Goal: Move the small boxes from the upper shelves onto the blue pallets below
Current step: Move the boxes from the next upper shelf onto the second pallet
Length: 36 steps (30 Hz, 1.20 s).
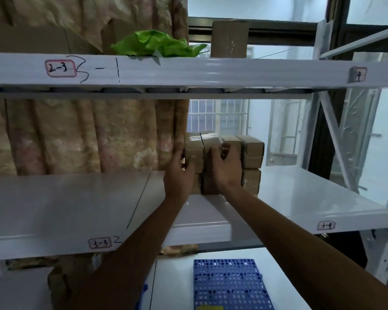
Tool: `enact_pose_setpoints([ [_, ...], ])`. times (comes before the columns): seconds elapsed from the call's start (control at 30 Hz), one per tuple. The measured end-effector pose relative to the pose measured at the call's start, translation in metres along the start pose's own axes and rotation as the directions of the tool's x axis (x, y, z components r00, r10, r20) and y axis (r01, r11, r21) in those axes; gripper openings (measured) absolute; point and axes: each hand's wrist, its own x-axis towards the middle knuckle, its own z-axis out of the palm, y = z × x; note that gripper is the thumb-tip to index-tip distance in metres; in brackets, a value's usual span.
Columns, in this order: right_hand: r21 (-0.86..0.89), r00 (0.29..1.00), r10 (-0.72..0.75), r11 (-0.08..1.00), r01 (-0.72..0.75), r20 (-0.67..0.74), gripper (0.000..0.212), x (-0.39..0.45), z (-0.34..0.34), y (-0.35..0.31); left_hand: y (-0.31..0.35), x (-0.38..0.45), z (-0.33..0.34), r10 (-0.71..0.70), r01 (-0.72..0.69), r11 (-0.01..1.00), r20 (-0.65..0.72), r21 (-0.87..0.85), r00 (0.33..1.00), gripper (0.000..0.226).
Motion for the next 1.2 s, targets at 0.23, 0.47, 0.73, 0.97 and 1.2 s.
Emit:
enact_pose_setpoints([
  [0.23, 0.072, 0.997, -0.016, 0.997, 0.011, 0.073, 0.035, -0.026, -0.017, -0.012, 0.027, -0.024, -0.014, -0.083, 0.078, 0.993, -0.050, -0.086, 0.995, 0.028],
  [0.47, 0.147, 0.998, 0.003, 0.989, -0.013, 0.066, 0.041, -0.067, -0.059, -0.047, 0.080, -0.068, -0.041, -0.059, 0.050, 0.991, -0.071, -0.127, 0.996, 0.019],
  [0.73, 0.194, 0.994, -0.057, 0.980, 0.038, 0.091, 0.042, -0.138, -0.143, -0.076, 0.142, -0.166, -0.061, -0.098, 0.084, 0.988, -0.113, -0.127, 0.989, 0.026],
  [0.97, 0.208, 0.996, 0.037, 0.977, -0.054, 0.083, 0.030, -0.232, -0.207, -0.038, 0.139, -0.283, -0.065, -0.123, 0.105, 0.978, -0.092, -0.179, 0.988, 0.021],
  [1.2, 0.086, 0.984, 0.148, 0.984, -0.156, 0.095, 0.024, -0.314, -0.247, 0.028, 0.091, -0.397, -0.059, -0.270, 0.272, 0.951, 0.033, -0.144, 0.962, 0.033],
])
